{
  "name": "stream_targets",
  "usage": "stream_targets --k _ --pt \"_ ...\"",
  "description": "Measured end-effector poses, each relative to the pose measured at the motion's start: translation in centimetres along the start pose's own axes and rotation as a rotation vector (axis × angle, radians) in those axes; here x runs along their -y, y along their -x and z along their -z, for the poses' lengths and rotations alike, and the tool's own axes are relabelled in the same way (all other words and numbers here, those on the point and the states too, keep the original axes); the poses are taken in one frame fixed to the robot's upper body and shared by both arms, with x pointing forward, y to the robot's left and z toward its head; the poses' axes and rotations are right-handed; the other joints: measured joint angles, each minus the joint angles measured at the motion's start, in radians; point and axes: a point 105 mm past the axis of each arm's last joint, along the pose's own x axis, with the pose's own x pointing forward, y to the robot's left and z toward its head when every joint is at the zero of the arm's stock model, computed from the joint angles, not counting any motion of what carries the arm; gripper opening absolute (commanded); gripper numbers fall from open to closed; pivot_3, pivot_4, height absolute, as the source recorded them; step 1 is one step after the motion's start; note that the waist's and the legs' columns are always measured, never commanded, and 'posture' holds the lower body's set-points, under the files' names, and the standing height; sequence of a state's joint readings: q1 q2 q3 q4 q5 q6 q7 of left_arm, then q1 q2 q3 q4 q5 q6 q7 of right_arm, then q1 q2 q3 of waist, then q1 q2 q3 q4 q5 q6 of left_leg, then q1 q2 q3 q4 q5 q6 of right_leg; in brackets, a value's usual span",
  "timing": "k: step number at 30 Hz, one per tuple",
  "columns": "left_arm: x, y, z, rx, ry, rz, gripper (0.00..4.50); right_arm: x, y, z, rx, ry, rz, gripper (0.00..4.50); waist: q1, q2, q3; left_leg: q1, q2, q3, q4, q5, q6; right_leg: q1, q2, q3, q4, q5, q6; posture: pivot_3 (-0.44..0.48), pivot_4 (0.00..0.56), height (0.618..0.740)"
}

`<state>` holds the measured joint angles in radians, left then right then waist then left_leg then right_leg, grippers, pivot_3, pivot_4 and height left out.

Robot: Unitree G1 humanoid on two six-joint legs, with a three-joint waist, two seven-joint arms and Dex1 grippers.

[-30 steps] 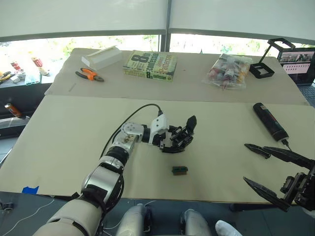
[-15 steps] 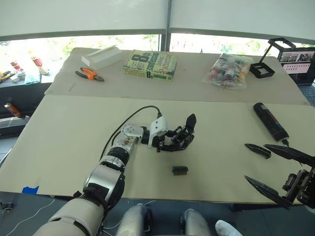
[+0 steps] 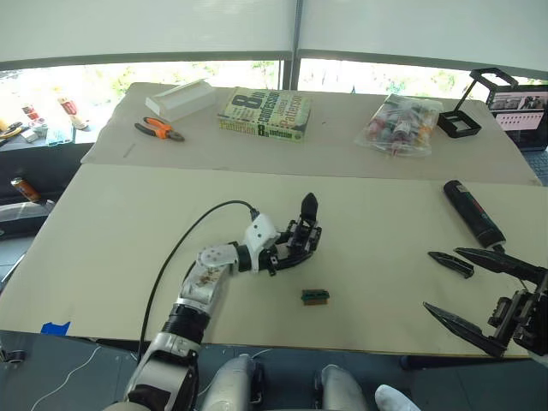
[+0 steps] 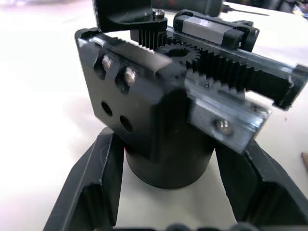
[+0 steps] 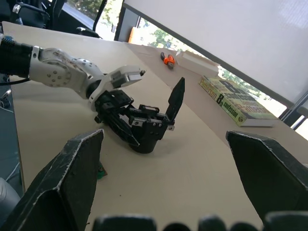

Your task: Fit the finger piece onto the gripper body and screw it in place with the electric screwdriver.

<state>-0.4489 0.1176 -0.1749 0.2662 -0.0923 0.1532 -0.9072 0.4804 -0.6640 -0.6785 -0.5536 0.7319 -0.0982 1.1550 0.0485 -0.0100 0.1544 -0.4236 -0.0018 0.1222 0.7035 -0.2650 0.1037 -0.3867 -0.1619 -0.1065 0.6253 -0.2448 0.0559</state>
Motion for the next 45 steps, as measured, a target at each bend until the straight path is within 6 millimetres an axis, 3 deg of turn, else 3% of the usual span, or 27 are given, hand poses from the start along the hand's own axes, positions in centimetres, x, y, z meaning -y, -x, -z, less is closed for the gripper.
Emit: stream_targets --k 7,20,24,25,29,34,38,42,45 --pt "1.1 -1.7 -0.1 -0.046 -0.021 -0.037 2.27 0.0 -0.4 0.0 0.013 -0.007 -0.006 4.50 -0.007 0.000 0.000 0.000 0.000 0.000 -0.001 0.000 0.000 -0.001 0.001 0.000 0.000 0.000 0.000 0.000 0.150 0.740" --pt "1.5 -0.7 0.5 -0.058 -0.083 -0.055 2.27 -0.3 -0.4 0.3 0.008 -0.031 -0.001 4.50 -0.008 0.002 -0.001 0.002 0.001 0.000 -0.001 0.000 -0.001 0.000 0.000 0.001 0.000 0.000 0.000 0.000 0.150 0.740" --pt "1.4 -0.2 1.0 -0.078 -0.062 -0.032 4.24 -0.2 -0.5 0.2 0.012 -0.028 0.003 4.50 -0.011 0.003 -0.002 0.002 0.001 0.000 -0.001 0.000 -0.001 0.000 0.001 0.001 0.000 0.000 0.000 0.000 0.150 0.740" --pt "1.3 0.0 1.0 -0.078 -0.058 -0.025 4.45 -0.1 -0.5 0.3 0.010 -0.032 0.003 4.50 -0.010 0.003 -0.002 0.002 0.001 0.000 -0.001 0.000 -0.001 0.000 0.001 0.001 0.000 0.000 0.000 0.000 0.150 0.740" --pt "1.0 0.7 1.1 -0.088 -0.059 -0.014 4.45 0.0 -0.6 0.4 -0.019 -0.091 -0.027 4.50 -0.010 0.004 -0.002 0.002 0.001 0.000 -0.001 0.000 -0.001 0.000 0.000 0.001 0.000 0.000 0.000 0.000 0.150 0.740" --pt "-0.7 3.8 0.9 -0.099 -0.042 -0.005 4.45 1.4 0.4 1.3 -0.171 -0.180 -0.092 4.50 -0.011 0.004 -0.002 0.002 0.001 0.001 -0.001 0.000 -0.001 0.000 0.000 0.001 0.000 0.000 0.000 0.000 0.150 0.740" --pt "-2.1 8.2 -0.4 -0.102 -0.023 0.085 4.45 4.9 2.0 3.8 -0.441 -0.208 -0.089 4.50 -0.014 0.004 -0.002 0.002 0.001 0.001 -0.001 0.000 -0.001 -0.001 0.000 0.001 0.000 -0.001 -0.001 0.000 0.150 0.740" --pt "-2.4 11.5 -3.6 -0.037 -0.015 0.212 4.45 9.2 2.7 7.6 -0.739 -0.167 -0.058 4.50 -0.023 0.005 -0.001 0.002 0.000 0.000 -0.001 0.000 -0.001 -0.004 -0.001 -0.001 -0.001 -0.001 -0.001 0.000 0.150 0.740" --pt "-1.8 12.1 -6.3 0.038 -0.077 0.297 4.45 10.5 2.4 10.0 -0.827 -0.182 -0.073 4.50 -0.027 0.006 -0.001 0.001 0.000 0.000 -0.001 0.000 -0.001 -0.001 -0.002 -0.002 -0.001 -0.002 0.000 0.000 0.150 0.740"
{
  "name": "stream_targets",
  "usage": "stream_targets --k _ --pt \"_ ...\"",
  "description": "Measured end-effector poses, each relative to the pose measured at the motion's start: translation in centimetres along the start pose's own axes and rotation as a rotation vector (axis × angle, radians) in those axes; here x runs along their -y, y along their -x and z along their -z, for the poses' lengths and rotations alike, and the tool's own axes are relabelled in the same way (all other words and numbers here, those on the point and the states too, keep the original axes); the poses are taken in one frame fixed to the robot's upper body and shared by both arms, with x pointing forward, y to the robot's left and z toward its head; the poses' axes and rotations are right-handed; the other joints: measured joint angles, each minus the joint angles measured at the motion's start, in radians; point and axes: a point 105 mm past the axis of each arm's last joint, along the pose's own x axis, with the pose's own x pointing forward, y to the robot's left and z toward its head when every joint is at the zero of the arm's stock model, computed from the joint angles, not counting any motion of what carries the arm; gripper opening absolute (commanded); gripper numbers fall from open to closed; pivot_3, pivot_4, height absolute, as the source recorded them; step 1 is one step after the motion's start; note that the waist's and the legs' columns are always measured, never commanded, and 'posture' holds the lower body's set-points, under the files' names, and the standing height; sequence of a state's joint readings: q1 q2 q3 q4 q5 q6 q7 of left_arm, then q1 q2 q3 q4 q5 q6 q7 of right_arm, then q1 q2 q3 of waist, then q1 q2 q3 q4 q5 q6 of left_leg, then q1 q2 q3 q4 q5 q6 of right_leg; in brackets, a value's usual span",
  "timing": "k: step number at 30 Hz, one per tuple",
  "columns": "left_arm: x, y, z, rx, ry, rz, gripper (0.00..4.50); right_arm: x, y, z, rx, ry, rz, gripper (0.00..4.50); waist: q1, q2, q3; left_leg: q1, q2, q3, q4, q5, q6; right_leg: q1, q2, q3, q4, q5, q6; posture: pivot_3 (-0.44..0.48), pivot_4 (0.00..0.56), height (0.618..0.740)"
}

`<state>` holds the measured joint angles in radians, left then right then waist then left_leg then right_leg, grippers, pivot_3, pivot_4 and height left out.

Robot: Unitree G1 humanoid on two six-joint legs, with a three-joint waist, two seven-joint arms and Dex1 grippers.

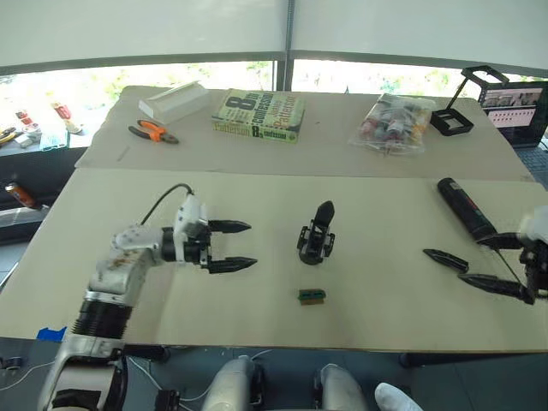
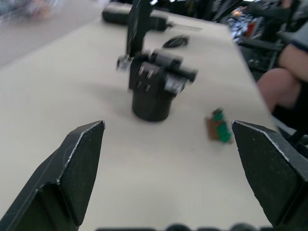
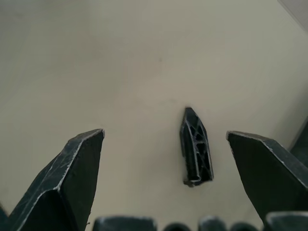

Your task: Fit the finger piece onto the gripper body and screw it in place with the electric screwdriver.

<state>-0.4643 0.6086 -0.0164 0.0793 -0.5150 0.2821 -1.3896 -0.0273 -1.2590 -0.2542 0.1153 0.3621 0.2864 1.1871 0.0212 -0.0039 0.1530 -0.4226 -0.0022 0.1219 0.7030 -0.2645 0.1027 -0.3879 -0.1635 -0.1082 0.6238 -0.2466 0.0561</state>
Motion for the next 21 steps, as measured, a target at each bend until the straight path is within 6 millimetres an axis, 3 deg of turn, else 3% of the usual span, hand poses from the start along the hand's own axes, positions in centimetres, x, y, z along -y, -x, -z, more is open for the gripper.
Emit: stream_targets --k 7,14,21 --pt "1.2 -0.6 -2.7 0.082 -0.059 0.048 4.45 2.4 -2.9 3.1 -0.194 -0.042 -0.078 4.50 -0.017 0.000 0.000 -0.001 0.000 0.003 0.001 0.002 -0.002 0.001 0.003 0.001 0.001 -0.001 0.001 0.000 0.150 0.740" --pt "2.4 -0.6 -2.9 0.069 -0.031 0.046 4.45 2.7 -6.0 2.8 -0.206 -0.048 -0.154 4.50 -0.034 0.000 0.000 0.000 0.001 0.003 0.000 0.002 -0.003 0.001 0.005 0.002 0.001 -0.001 0.001 0.000 0.150 0.740" --pt "3.0 -0.1 -3.4 0.051 -0.019 0.046 4.50 2.8 -5.7 3.4 -0.308 0.015 -0.206 2.26 -0.030 0.001 0.000 0.001 0.001 0.002 0.001 0.002 -0.004 0.002 0.005 0.001 0.001 -0.001 0.001 0.000 0.150 0.740"
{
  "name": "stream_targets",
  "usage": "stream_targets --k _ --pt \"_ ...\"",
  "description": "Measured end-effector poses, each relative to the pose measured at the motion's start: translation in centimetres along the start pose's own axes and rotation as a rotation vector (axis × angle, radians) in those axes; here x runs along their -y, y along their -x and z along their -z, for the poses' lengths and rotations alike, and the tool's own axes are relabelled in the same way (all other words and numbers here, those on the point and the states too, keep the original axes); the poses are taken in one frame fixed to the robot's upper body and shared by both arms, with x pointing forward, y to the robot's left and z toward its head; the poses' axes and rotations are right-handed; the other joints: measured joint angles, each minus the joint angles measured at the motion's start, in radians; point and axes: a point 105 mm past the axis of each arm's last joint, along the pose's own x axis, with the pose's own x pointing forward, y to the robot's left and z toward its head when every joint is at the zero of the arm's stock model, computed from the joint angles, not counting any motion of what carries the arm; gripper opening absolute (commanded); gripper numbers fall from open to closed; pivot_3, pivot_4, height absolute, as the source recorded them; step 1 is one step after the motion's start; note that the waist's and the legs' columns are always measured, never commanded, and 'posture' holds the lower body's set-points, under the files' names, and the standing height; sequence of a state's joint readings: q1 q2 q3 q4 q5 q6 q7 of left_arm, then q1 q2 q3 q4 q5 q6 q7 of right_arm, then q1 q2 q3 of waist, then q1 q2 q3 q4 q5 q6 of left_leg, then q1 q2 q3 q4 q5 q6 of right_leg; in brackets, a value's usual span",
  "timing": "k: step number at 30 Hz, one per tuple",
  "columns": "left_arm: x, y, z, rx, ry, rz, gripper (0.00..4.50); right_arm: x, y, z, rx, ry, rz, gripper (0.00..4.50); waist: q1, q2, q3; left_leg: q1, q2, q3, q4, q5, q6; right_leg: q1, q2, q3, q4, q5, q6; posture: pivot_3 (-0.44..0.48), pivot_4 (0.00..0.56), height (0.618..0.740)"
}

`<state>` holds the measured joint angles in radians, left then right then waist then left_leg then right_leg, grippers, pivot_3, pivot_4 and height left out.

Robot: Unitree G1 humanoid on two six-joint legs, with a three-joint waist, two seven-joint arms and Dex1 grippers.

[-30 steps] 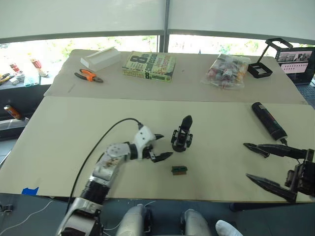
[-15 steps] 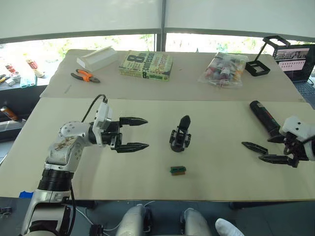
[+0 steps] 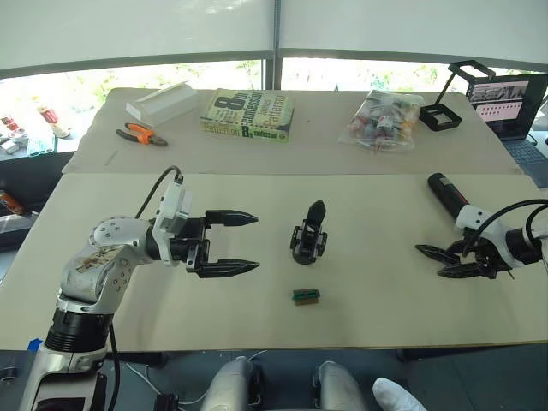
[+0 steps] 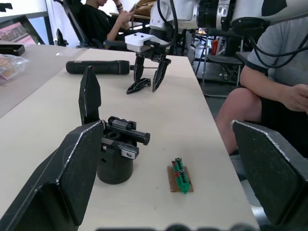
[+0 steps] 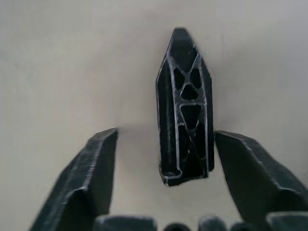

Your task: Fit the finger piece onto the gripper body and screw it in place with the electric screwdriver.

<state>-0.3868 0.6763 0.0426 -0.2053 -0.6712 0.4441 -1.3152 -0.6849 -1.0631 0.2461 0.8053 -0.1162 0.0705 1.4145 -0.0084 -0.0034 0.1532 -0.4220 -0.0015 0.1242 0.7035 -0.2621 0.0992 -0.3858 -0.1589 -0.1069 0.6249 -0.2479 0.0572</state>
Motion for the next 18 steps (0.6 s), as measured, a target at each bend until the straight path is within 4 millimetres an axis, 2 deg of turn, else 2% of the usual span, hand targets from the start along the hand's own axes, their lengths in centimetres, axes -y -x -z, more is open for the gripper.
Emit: stream_targets --k 3,5,8,11,13,15,17,18 --pt "0.0 0.1 0.0 -0.004 0.018 -0.001 4.50 0.1 0.1 0.2 -0.011 -0.014 -0.002 1.22 0.003 0.000 0.000 0.000 0.000 0.000 0.000 0.000 0.000 0.001 0.000 0.000 0.000 0.000 0.000 0.000 0.150 0.740" --pt "0.3 -0.1 -0.2 0.010 0.058 0.016 4.50 -0.1 0.3 0.4 -0.005 -0.010 -0.002 1.11 0.008 0.000 0.000 0.000 0.000 0.000 0.000 0.000 0.000 0.000 0.000 0.000 0.000 0.000 0.000 0.000 0.150 0.740" --pt "0.4 -1.0 -1.2 0.070 0.106 0.004 4.50 -1.7 0.5 0.3 0.057 0.026 -0.025 1.11 0.018 0.000 0.000 0.000 0.000 -0.001 0.000 0.000 0.000 0.000 0.000 0.000 0.000 0.000 0.000 0.000 0.150 0.740" --pt "-0.3 -2.1 -2.5 0.171 0.169 -0.054 4.50 -3.3 1.4 -2.8 0.242 0.060 0.027 1.11 0.020 0.003 0.001 -0.001 0.000 -0.001 0.000 0.001 -0.001 0.000 -0.001 0.001 0.002 0.000 0.000 0.000 0.150 0.740" --pt "-1.0 -3.0 -3.8 0.245 0.218 -0.106 4.50 -4.4 3.8 -6.8 0.440 0.096 0.145 1.11 0.022 0.003 0.001 0.000 0.001 -0.003 0.000 0.001 -0.002 0.000 -0.001 0.001 0.003 0.000 0.000 0.000 0.150 0.740" --pt "-1.6 -3.8 -4.6 0.279 0.245 -0.143 4.50 -5.6 6.1 -9.6 0.556 0.151 0.251 1.11 0.023 0.003 0.001 0.001 0.000 -0.003 0.000 0.001 -0.002 0.001 -0.001 0.000 0.004 0.000 0.000 0.000 0.150 0.740" --pt "-2.6 -4.5 -5.3 0.341 0.275 -0.208 4.50 -6.4 7.4 -12.0 0.663 0.166 0.375 1.11 0.025 0.001 0.001 0.001 0.000 -0.004 0.000 0.001 -0.003 0.002 0.000 0.000 0.003 0.000 0.000 0.000 0.150 0.740" --pt "-3.5 -5.0 -5.9 0.389 0.297 -0.256 4.50 -7.1 7.8 -13.8 0.749 0.179 0.462 1.11 0.027 -0.001 0.000 0.001 0.000 -0.004 0.000 0.002 -0.003 0.002 0.000 0.001 0.003 0.000 0.000 0.000 0.150 0.740"
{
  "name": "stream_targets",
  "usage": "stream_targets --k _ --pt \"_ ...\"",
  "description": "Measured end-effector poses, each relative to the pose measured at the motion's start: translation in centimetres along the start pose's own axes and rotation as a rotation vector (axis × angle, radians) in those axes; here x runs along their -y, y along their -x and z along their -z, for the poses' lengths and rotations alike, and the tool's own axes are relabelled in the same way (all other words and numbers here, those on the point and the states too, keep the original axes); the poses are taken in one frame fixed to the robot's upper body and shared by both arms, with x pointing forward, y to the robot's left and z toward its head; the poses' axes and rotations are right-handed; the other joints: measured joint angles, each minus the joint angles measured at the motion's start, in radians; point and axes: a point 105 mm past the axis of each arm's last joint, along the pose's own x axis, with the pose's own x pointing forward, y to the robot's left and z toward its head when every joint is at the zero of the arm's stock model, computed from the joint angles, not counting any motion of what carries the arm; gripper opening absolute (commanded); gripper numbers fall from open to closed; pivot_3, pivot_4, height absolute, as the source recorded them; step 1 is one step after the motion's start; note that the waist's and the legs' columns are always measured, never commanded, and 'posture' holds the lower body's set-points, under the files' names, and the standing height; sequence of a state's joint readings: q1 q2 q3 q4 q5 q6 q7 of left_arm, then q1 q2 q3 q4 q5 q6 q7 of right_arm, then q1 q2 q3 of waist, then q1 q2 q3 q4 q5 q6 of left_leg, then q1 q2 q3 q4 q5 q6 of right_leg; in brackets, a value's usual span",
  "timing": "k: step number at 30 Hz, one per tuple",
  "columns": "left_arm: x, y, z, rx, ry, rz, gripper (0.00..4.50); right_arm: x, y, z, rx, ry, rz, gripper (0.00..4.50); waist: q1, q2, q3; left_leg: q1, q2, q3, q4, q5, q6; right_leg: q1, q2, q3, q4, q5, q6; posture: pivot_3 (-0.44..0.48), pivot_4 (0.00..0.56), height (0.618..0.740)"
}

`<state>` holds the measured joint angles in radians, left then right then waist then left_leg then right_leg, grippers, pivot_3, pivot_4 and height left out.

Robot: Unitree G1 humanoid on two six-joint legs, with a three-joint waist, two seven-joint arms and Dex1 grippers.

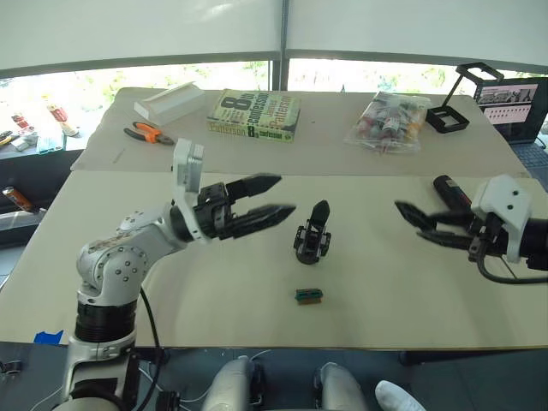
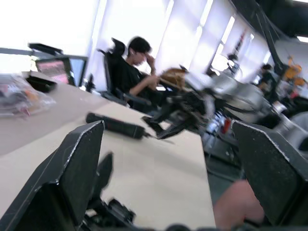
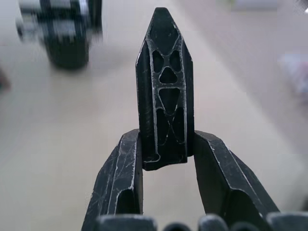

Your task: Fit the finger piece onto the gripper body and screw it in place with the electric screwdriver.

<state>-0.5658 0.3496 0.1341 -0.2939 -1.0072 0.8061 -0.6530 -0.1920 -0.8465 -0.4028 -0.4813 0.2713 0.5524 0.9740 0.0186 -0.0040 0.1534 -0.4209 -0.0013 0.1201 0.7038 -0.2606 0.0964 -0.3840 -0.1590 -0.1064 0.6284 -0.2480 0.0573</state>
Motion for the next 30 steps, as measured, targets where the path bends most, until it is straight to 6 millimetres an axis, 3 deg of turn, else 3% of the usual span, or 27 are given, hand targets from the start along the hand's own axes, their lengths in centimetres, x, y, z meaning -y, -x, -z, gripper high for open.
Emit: stream_targets --k 4,9,15,18,25,26,30 --pt "0.3 -3.4 -0.2 0.098 0.074 -0.037 4.50 -3.0 -2.7 -4.1 0.142 0.116 0.111 1.11 0.006 0.000 0.000 -0.001 -0.003 0.001 0.000 0.000 0.000 -0.001 0.000 0.001 -0.001 0.000 0.000 0.000 0.150 0.740" --pt "0.0 -4.8 0.2 0.142 0.198 -0.055 4.50 -2.9 -4.7 -5.5 0.188 0.155 0.230 1.11 0.004 -0.001 0.000 -0.001 -0.001 0.002 0.000 0.002 -0.002 -0.002 0.005 0.002 -0.001 0.000 0.000 0.000 0.150 0.740" --pt "0.1 -5.5 0.1 0.161 0.240 -0.060 4.50 -3.7 -6.2 -6.2 0.210 0.178 0.240 1.11 -0.002 -0.001 0.000 -0.001 0.000 0.002 -0.002 0.002 -0.003 -0.002 0.008 0.004 -0.001 -0.001 -0.001 0.000 0.150 0.740" --pt "0.3 -5.9 0.2 0.166 0.251 -0.049 3.66 -4.4 -6.7 -6.3 0.217 0.176 0.223 1.11 -0.002 -0.001 0.000 -0.001 0.000 0.002 -0.002 0.002 -0.003 -0.002 0.009 0.004 -0.002 -0.001 -0.001 0.000 0.150 0.740" --pt "-0.3 -5.9 0.3 0.183 0.279 -0.083 0.27 -4.9 -6.7 -7.4 0.253 0.193 0.220 1.11 -0.005 0.000 0.000 -0.001 0.000 0.002 -0.002 0.002 -0.003 -0.002 0.009 0.005 -0.002 -0.001 -0.001 0.000 0.150 0.740" --pt "-0.6 -5.7 0.2 0.189 0.278 -0.100 0.00 -4.9 -6.6 -7.7 0.260 0.199 0.222 1.11 -0.005 0.000 0.000 -0.001 0.000 0.002 -0.002 0.002 -0.003 -0.002 0.009 0.005 -0.002 -0.001 -0.001 0.000 0.150 0.740" --pt "-0.7 -5.7 0.2 0.201 0.291 -0.102 0.00 -4.9 -6.7 -7.8 0.263 0.194 0.225 1.11 -0.004 -0.001 0.000 -0.001 0.000 0.002 -0.003 0.002 -0.003 -0.002 0.009 0.005 -0.003 -0.001 -0.001 0.000 0.150 0.740"
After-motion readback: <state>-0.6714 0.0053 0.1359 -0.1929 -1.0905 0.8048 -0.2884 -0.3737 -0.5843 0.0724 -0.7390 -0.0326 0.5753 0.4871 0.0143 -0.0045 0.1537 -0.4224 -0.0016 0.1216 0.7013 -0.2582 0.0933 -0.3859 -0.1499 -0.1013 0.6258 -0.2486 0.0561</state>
